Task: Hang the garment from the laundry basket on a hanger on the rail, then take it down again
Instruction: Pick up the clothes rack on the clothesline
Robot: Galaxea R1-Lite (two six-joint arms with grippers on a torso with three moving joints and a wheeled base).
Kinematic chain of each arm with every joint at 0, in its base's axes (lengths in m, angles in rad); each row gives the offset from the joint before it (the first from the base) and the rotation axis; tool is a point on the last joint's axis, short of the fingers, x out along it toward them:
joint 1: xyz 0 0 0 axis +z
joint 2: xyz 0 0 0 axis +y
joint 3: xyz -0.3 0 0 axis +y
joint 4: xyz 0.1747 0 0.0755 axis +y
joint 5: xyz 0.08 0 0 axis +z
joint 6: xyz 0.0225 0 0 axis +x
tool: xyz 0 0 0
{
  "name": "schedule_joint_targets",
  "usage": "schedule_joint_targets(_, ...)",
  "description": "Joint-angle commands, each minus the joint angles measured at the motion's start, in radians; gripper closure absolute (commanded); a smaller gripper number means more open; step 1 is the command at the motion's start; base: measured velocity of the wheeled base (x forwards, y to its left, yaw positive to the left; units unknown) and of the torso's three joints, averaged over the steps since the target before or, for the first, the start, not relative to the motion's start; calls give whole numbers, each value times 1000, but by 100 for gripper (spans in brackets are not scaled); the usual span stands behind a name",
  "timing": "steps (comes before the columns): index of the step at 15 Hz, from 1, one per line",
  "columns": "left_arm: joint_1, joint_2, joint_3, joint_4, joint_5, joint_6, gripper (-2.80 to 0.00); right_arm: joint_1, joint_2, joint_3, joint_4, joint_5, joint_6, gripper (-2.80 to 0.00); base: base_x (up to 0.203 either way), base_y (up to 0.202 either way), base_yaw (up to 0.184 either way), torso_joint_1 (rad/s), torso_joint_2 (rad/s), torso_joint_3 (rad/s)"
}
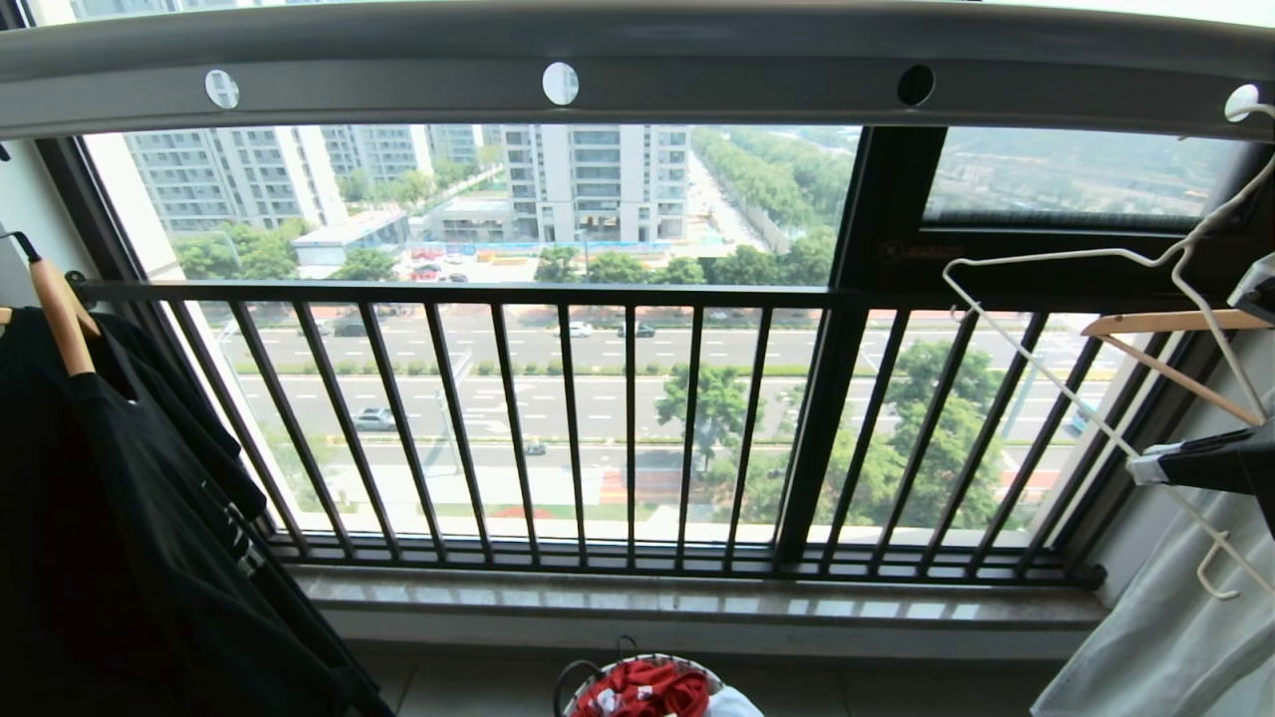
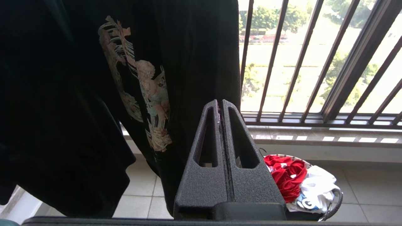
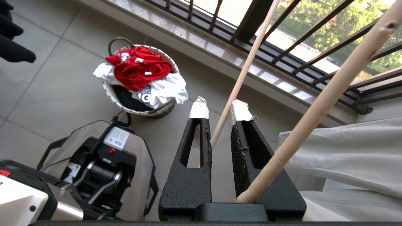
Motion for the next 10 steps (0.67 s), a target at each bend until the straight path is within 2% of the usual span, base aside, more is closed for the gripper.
schedule_joint_targets(1,0,0,0,0,1,0,0,0,-29,0,3,2,-2,0,0,0,0,0,0,0)
schedule_joint_targets(10,0,0,0,0,1,0,0,3,-91,11,12,0,-4,0,0,0,0,0,0,0)
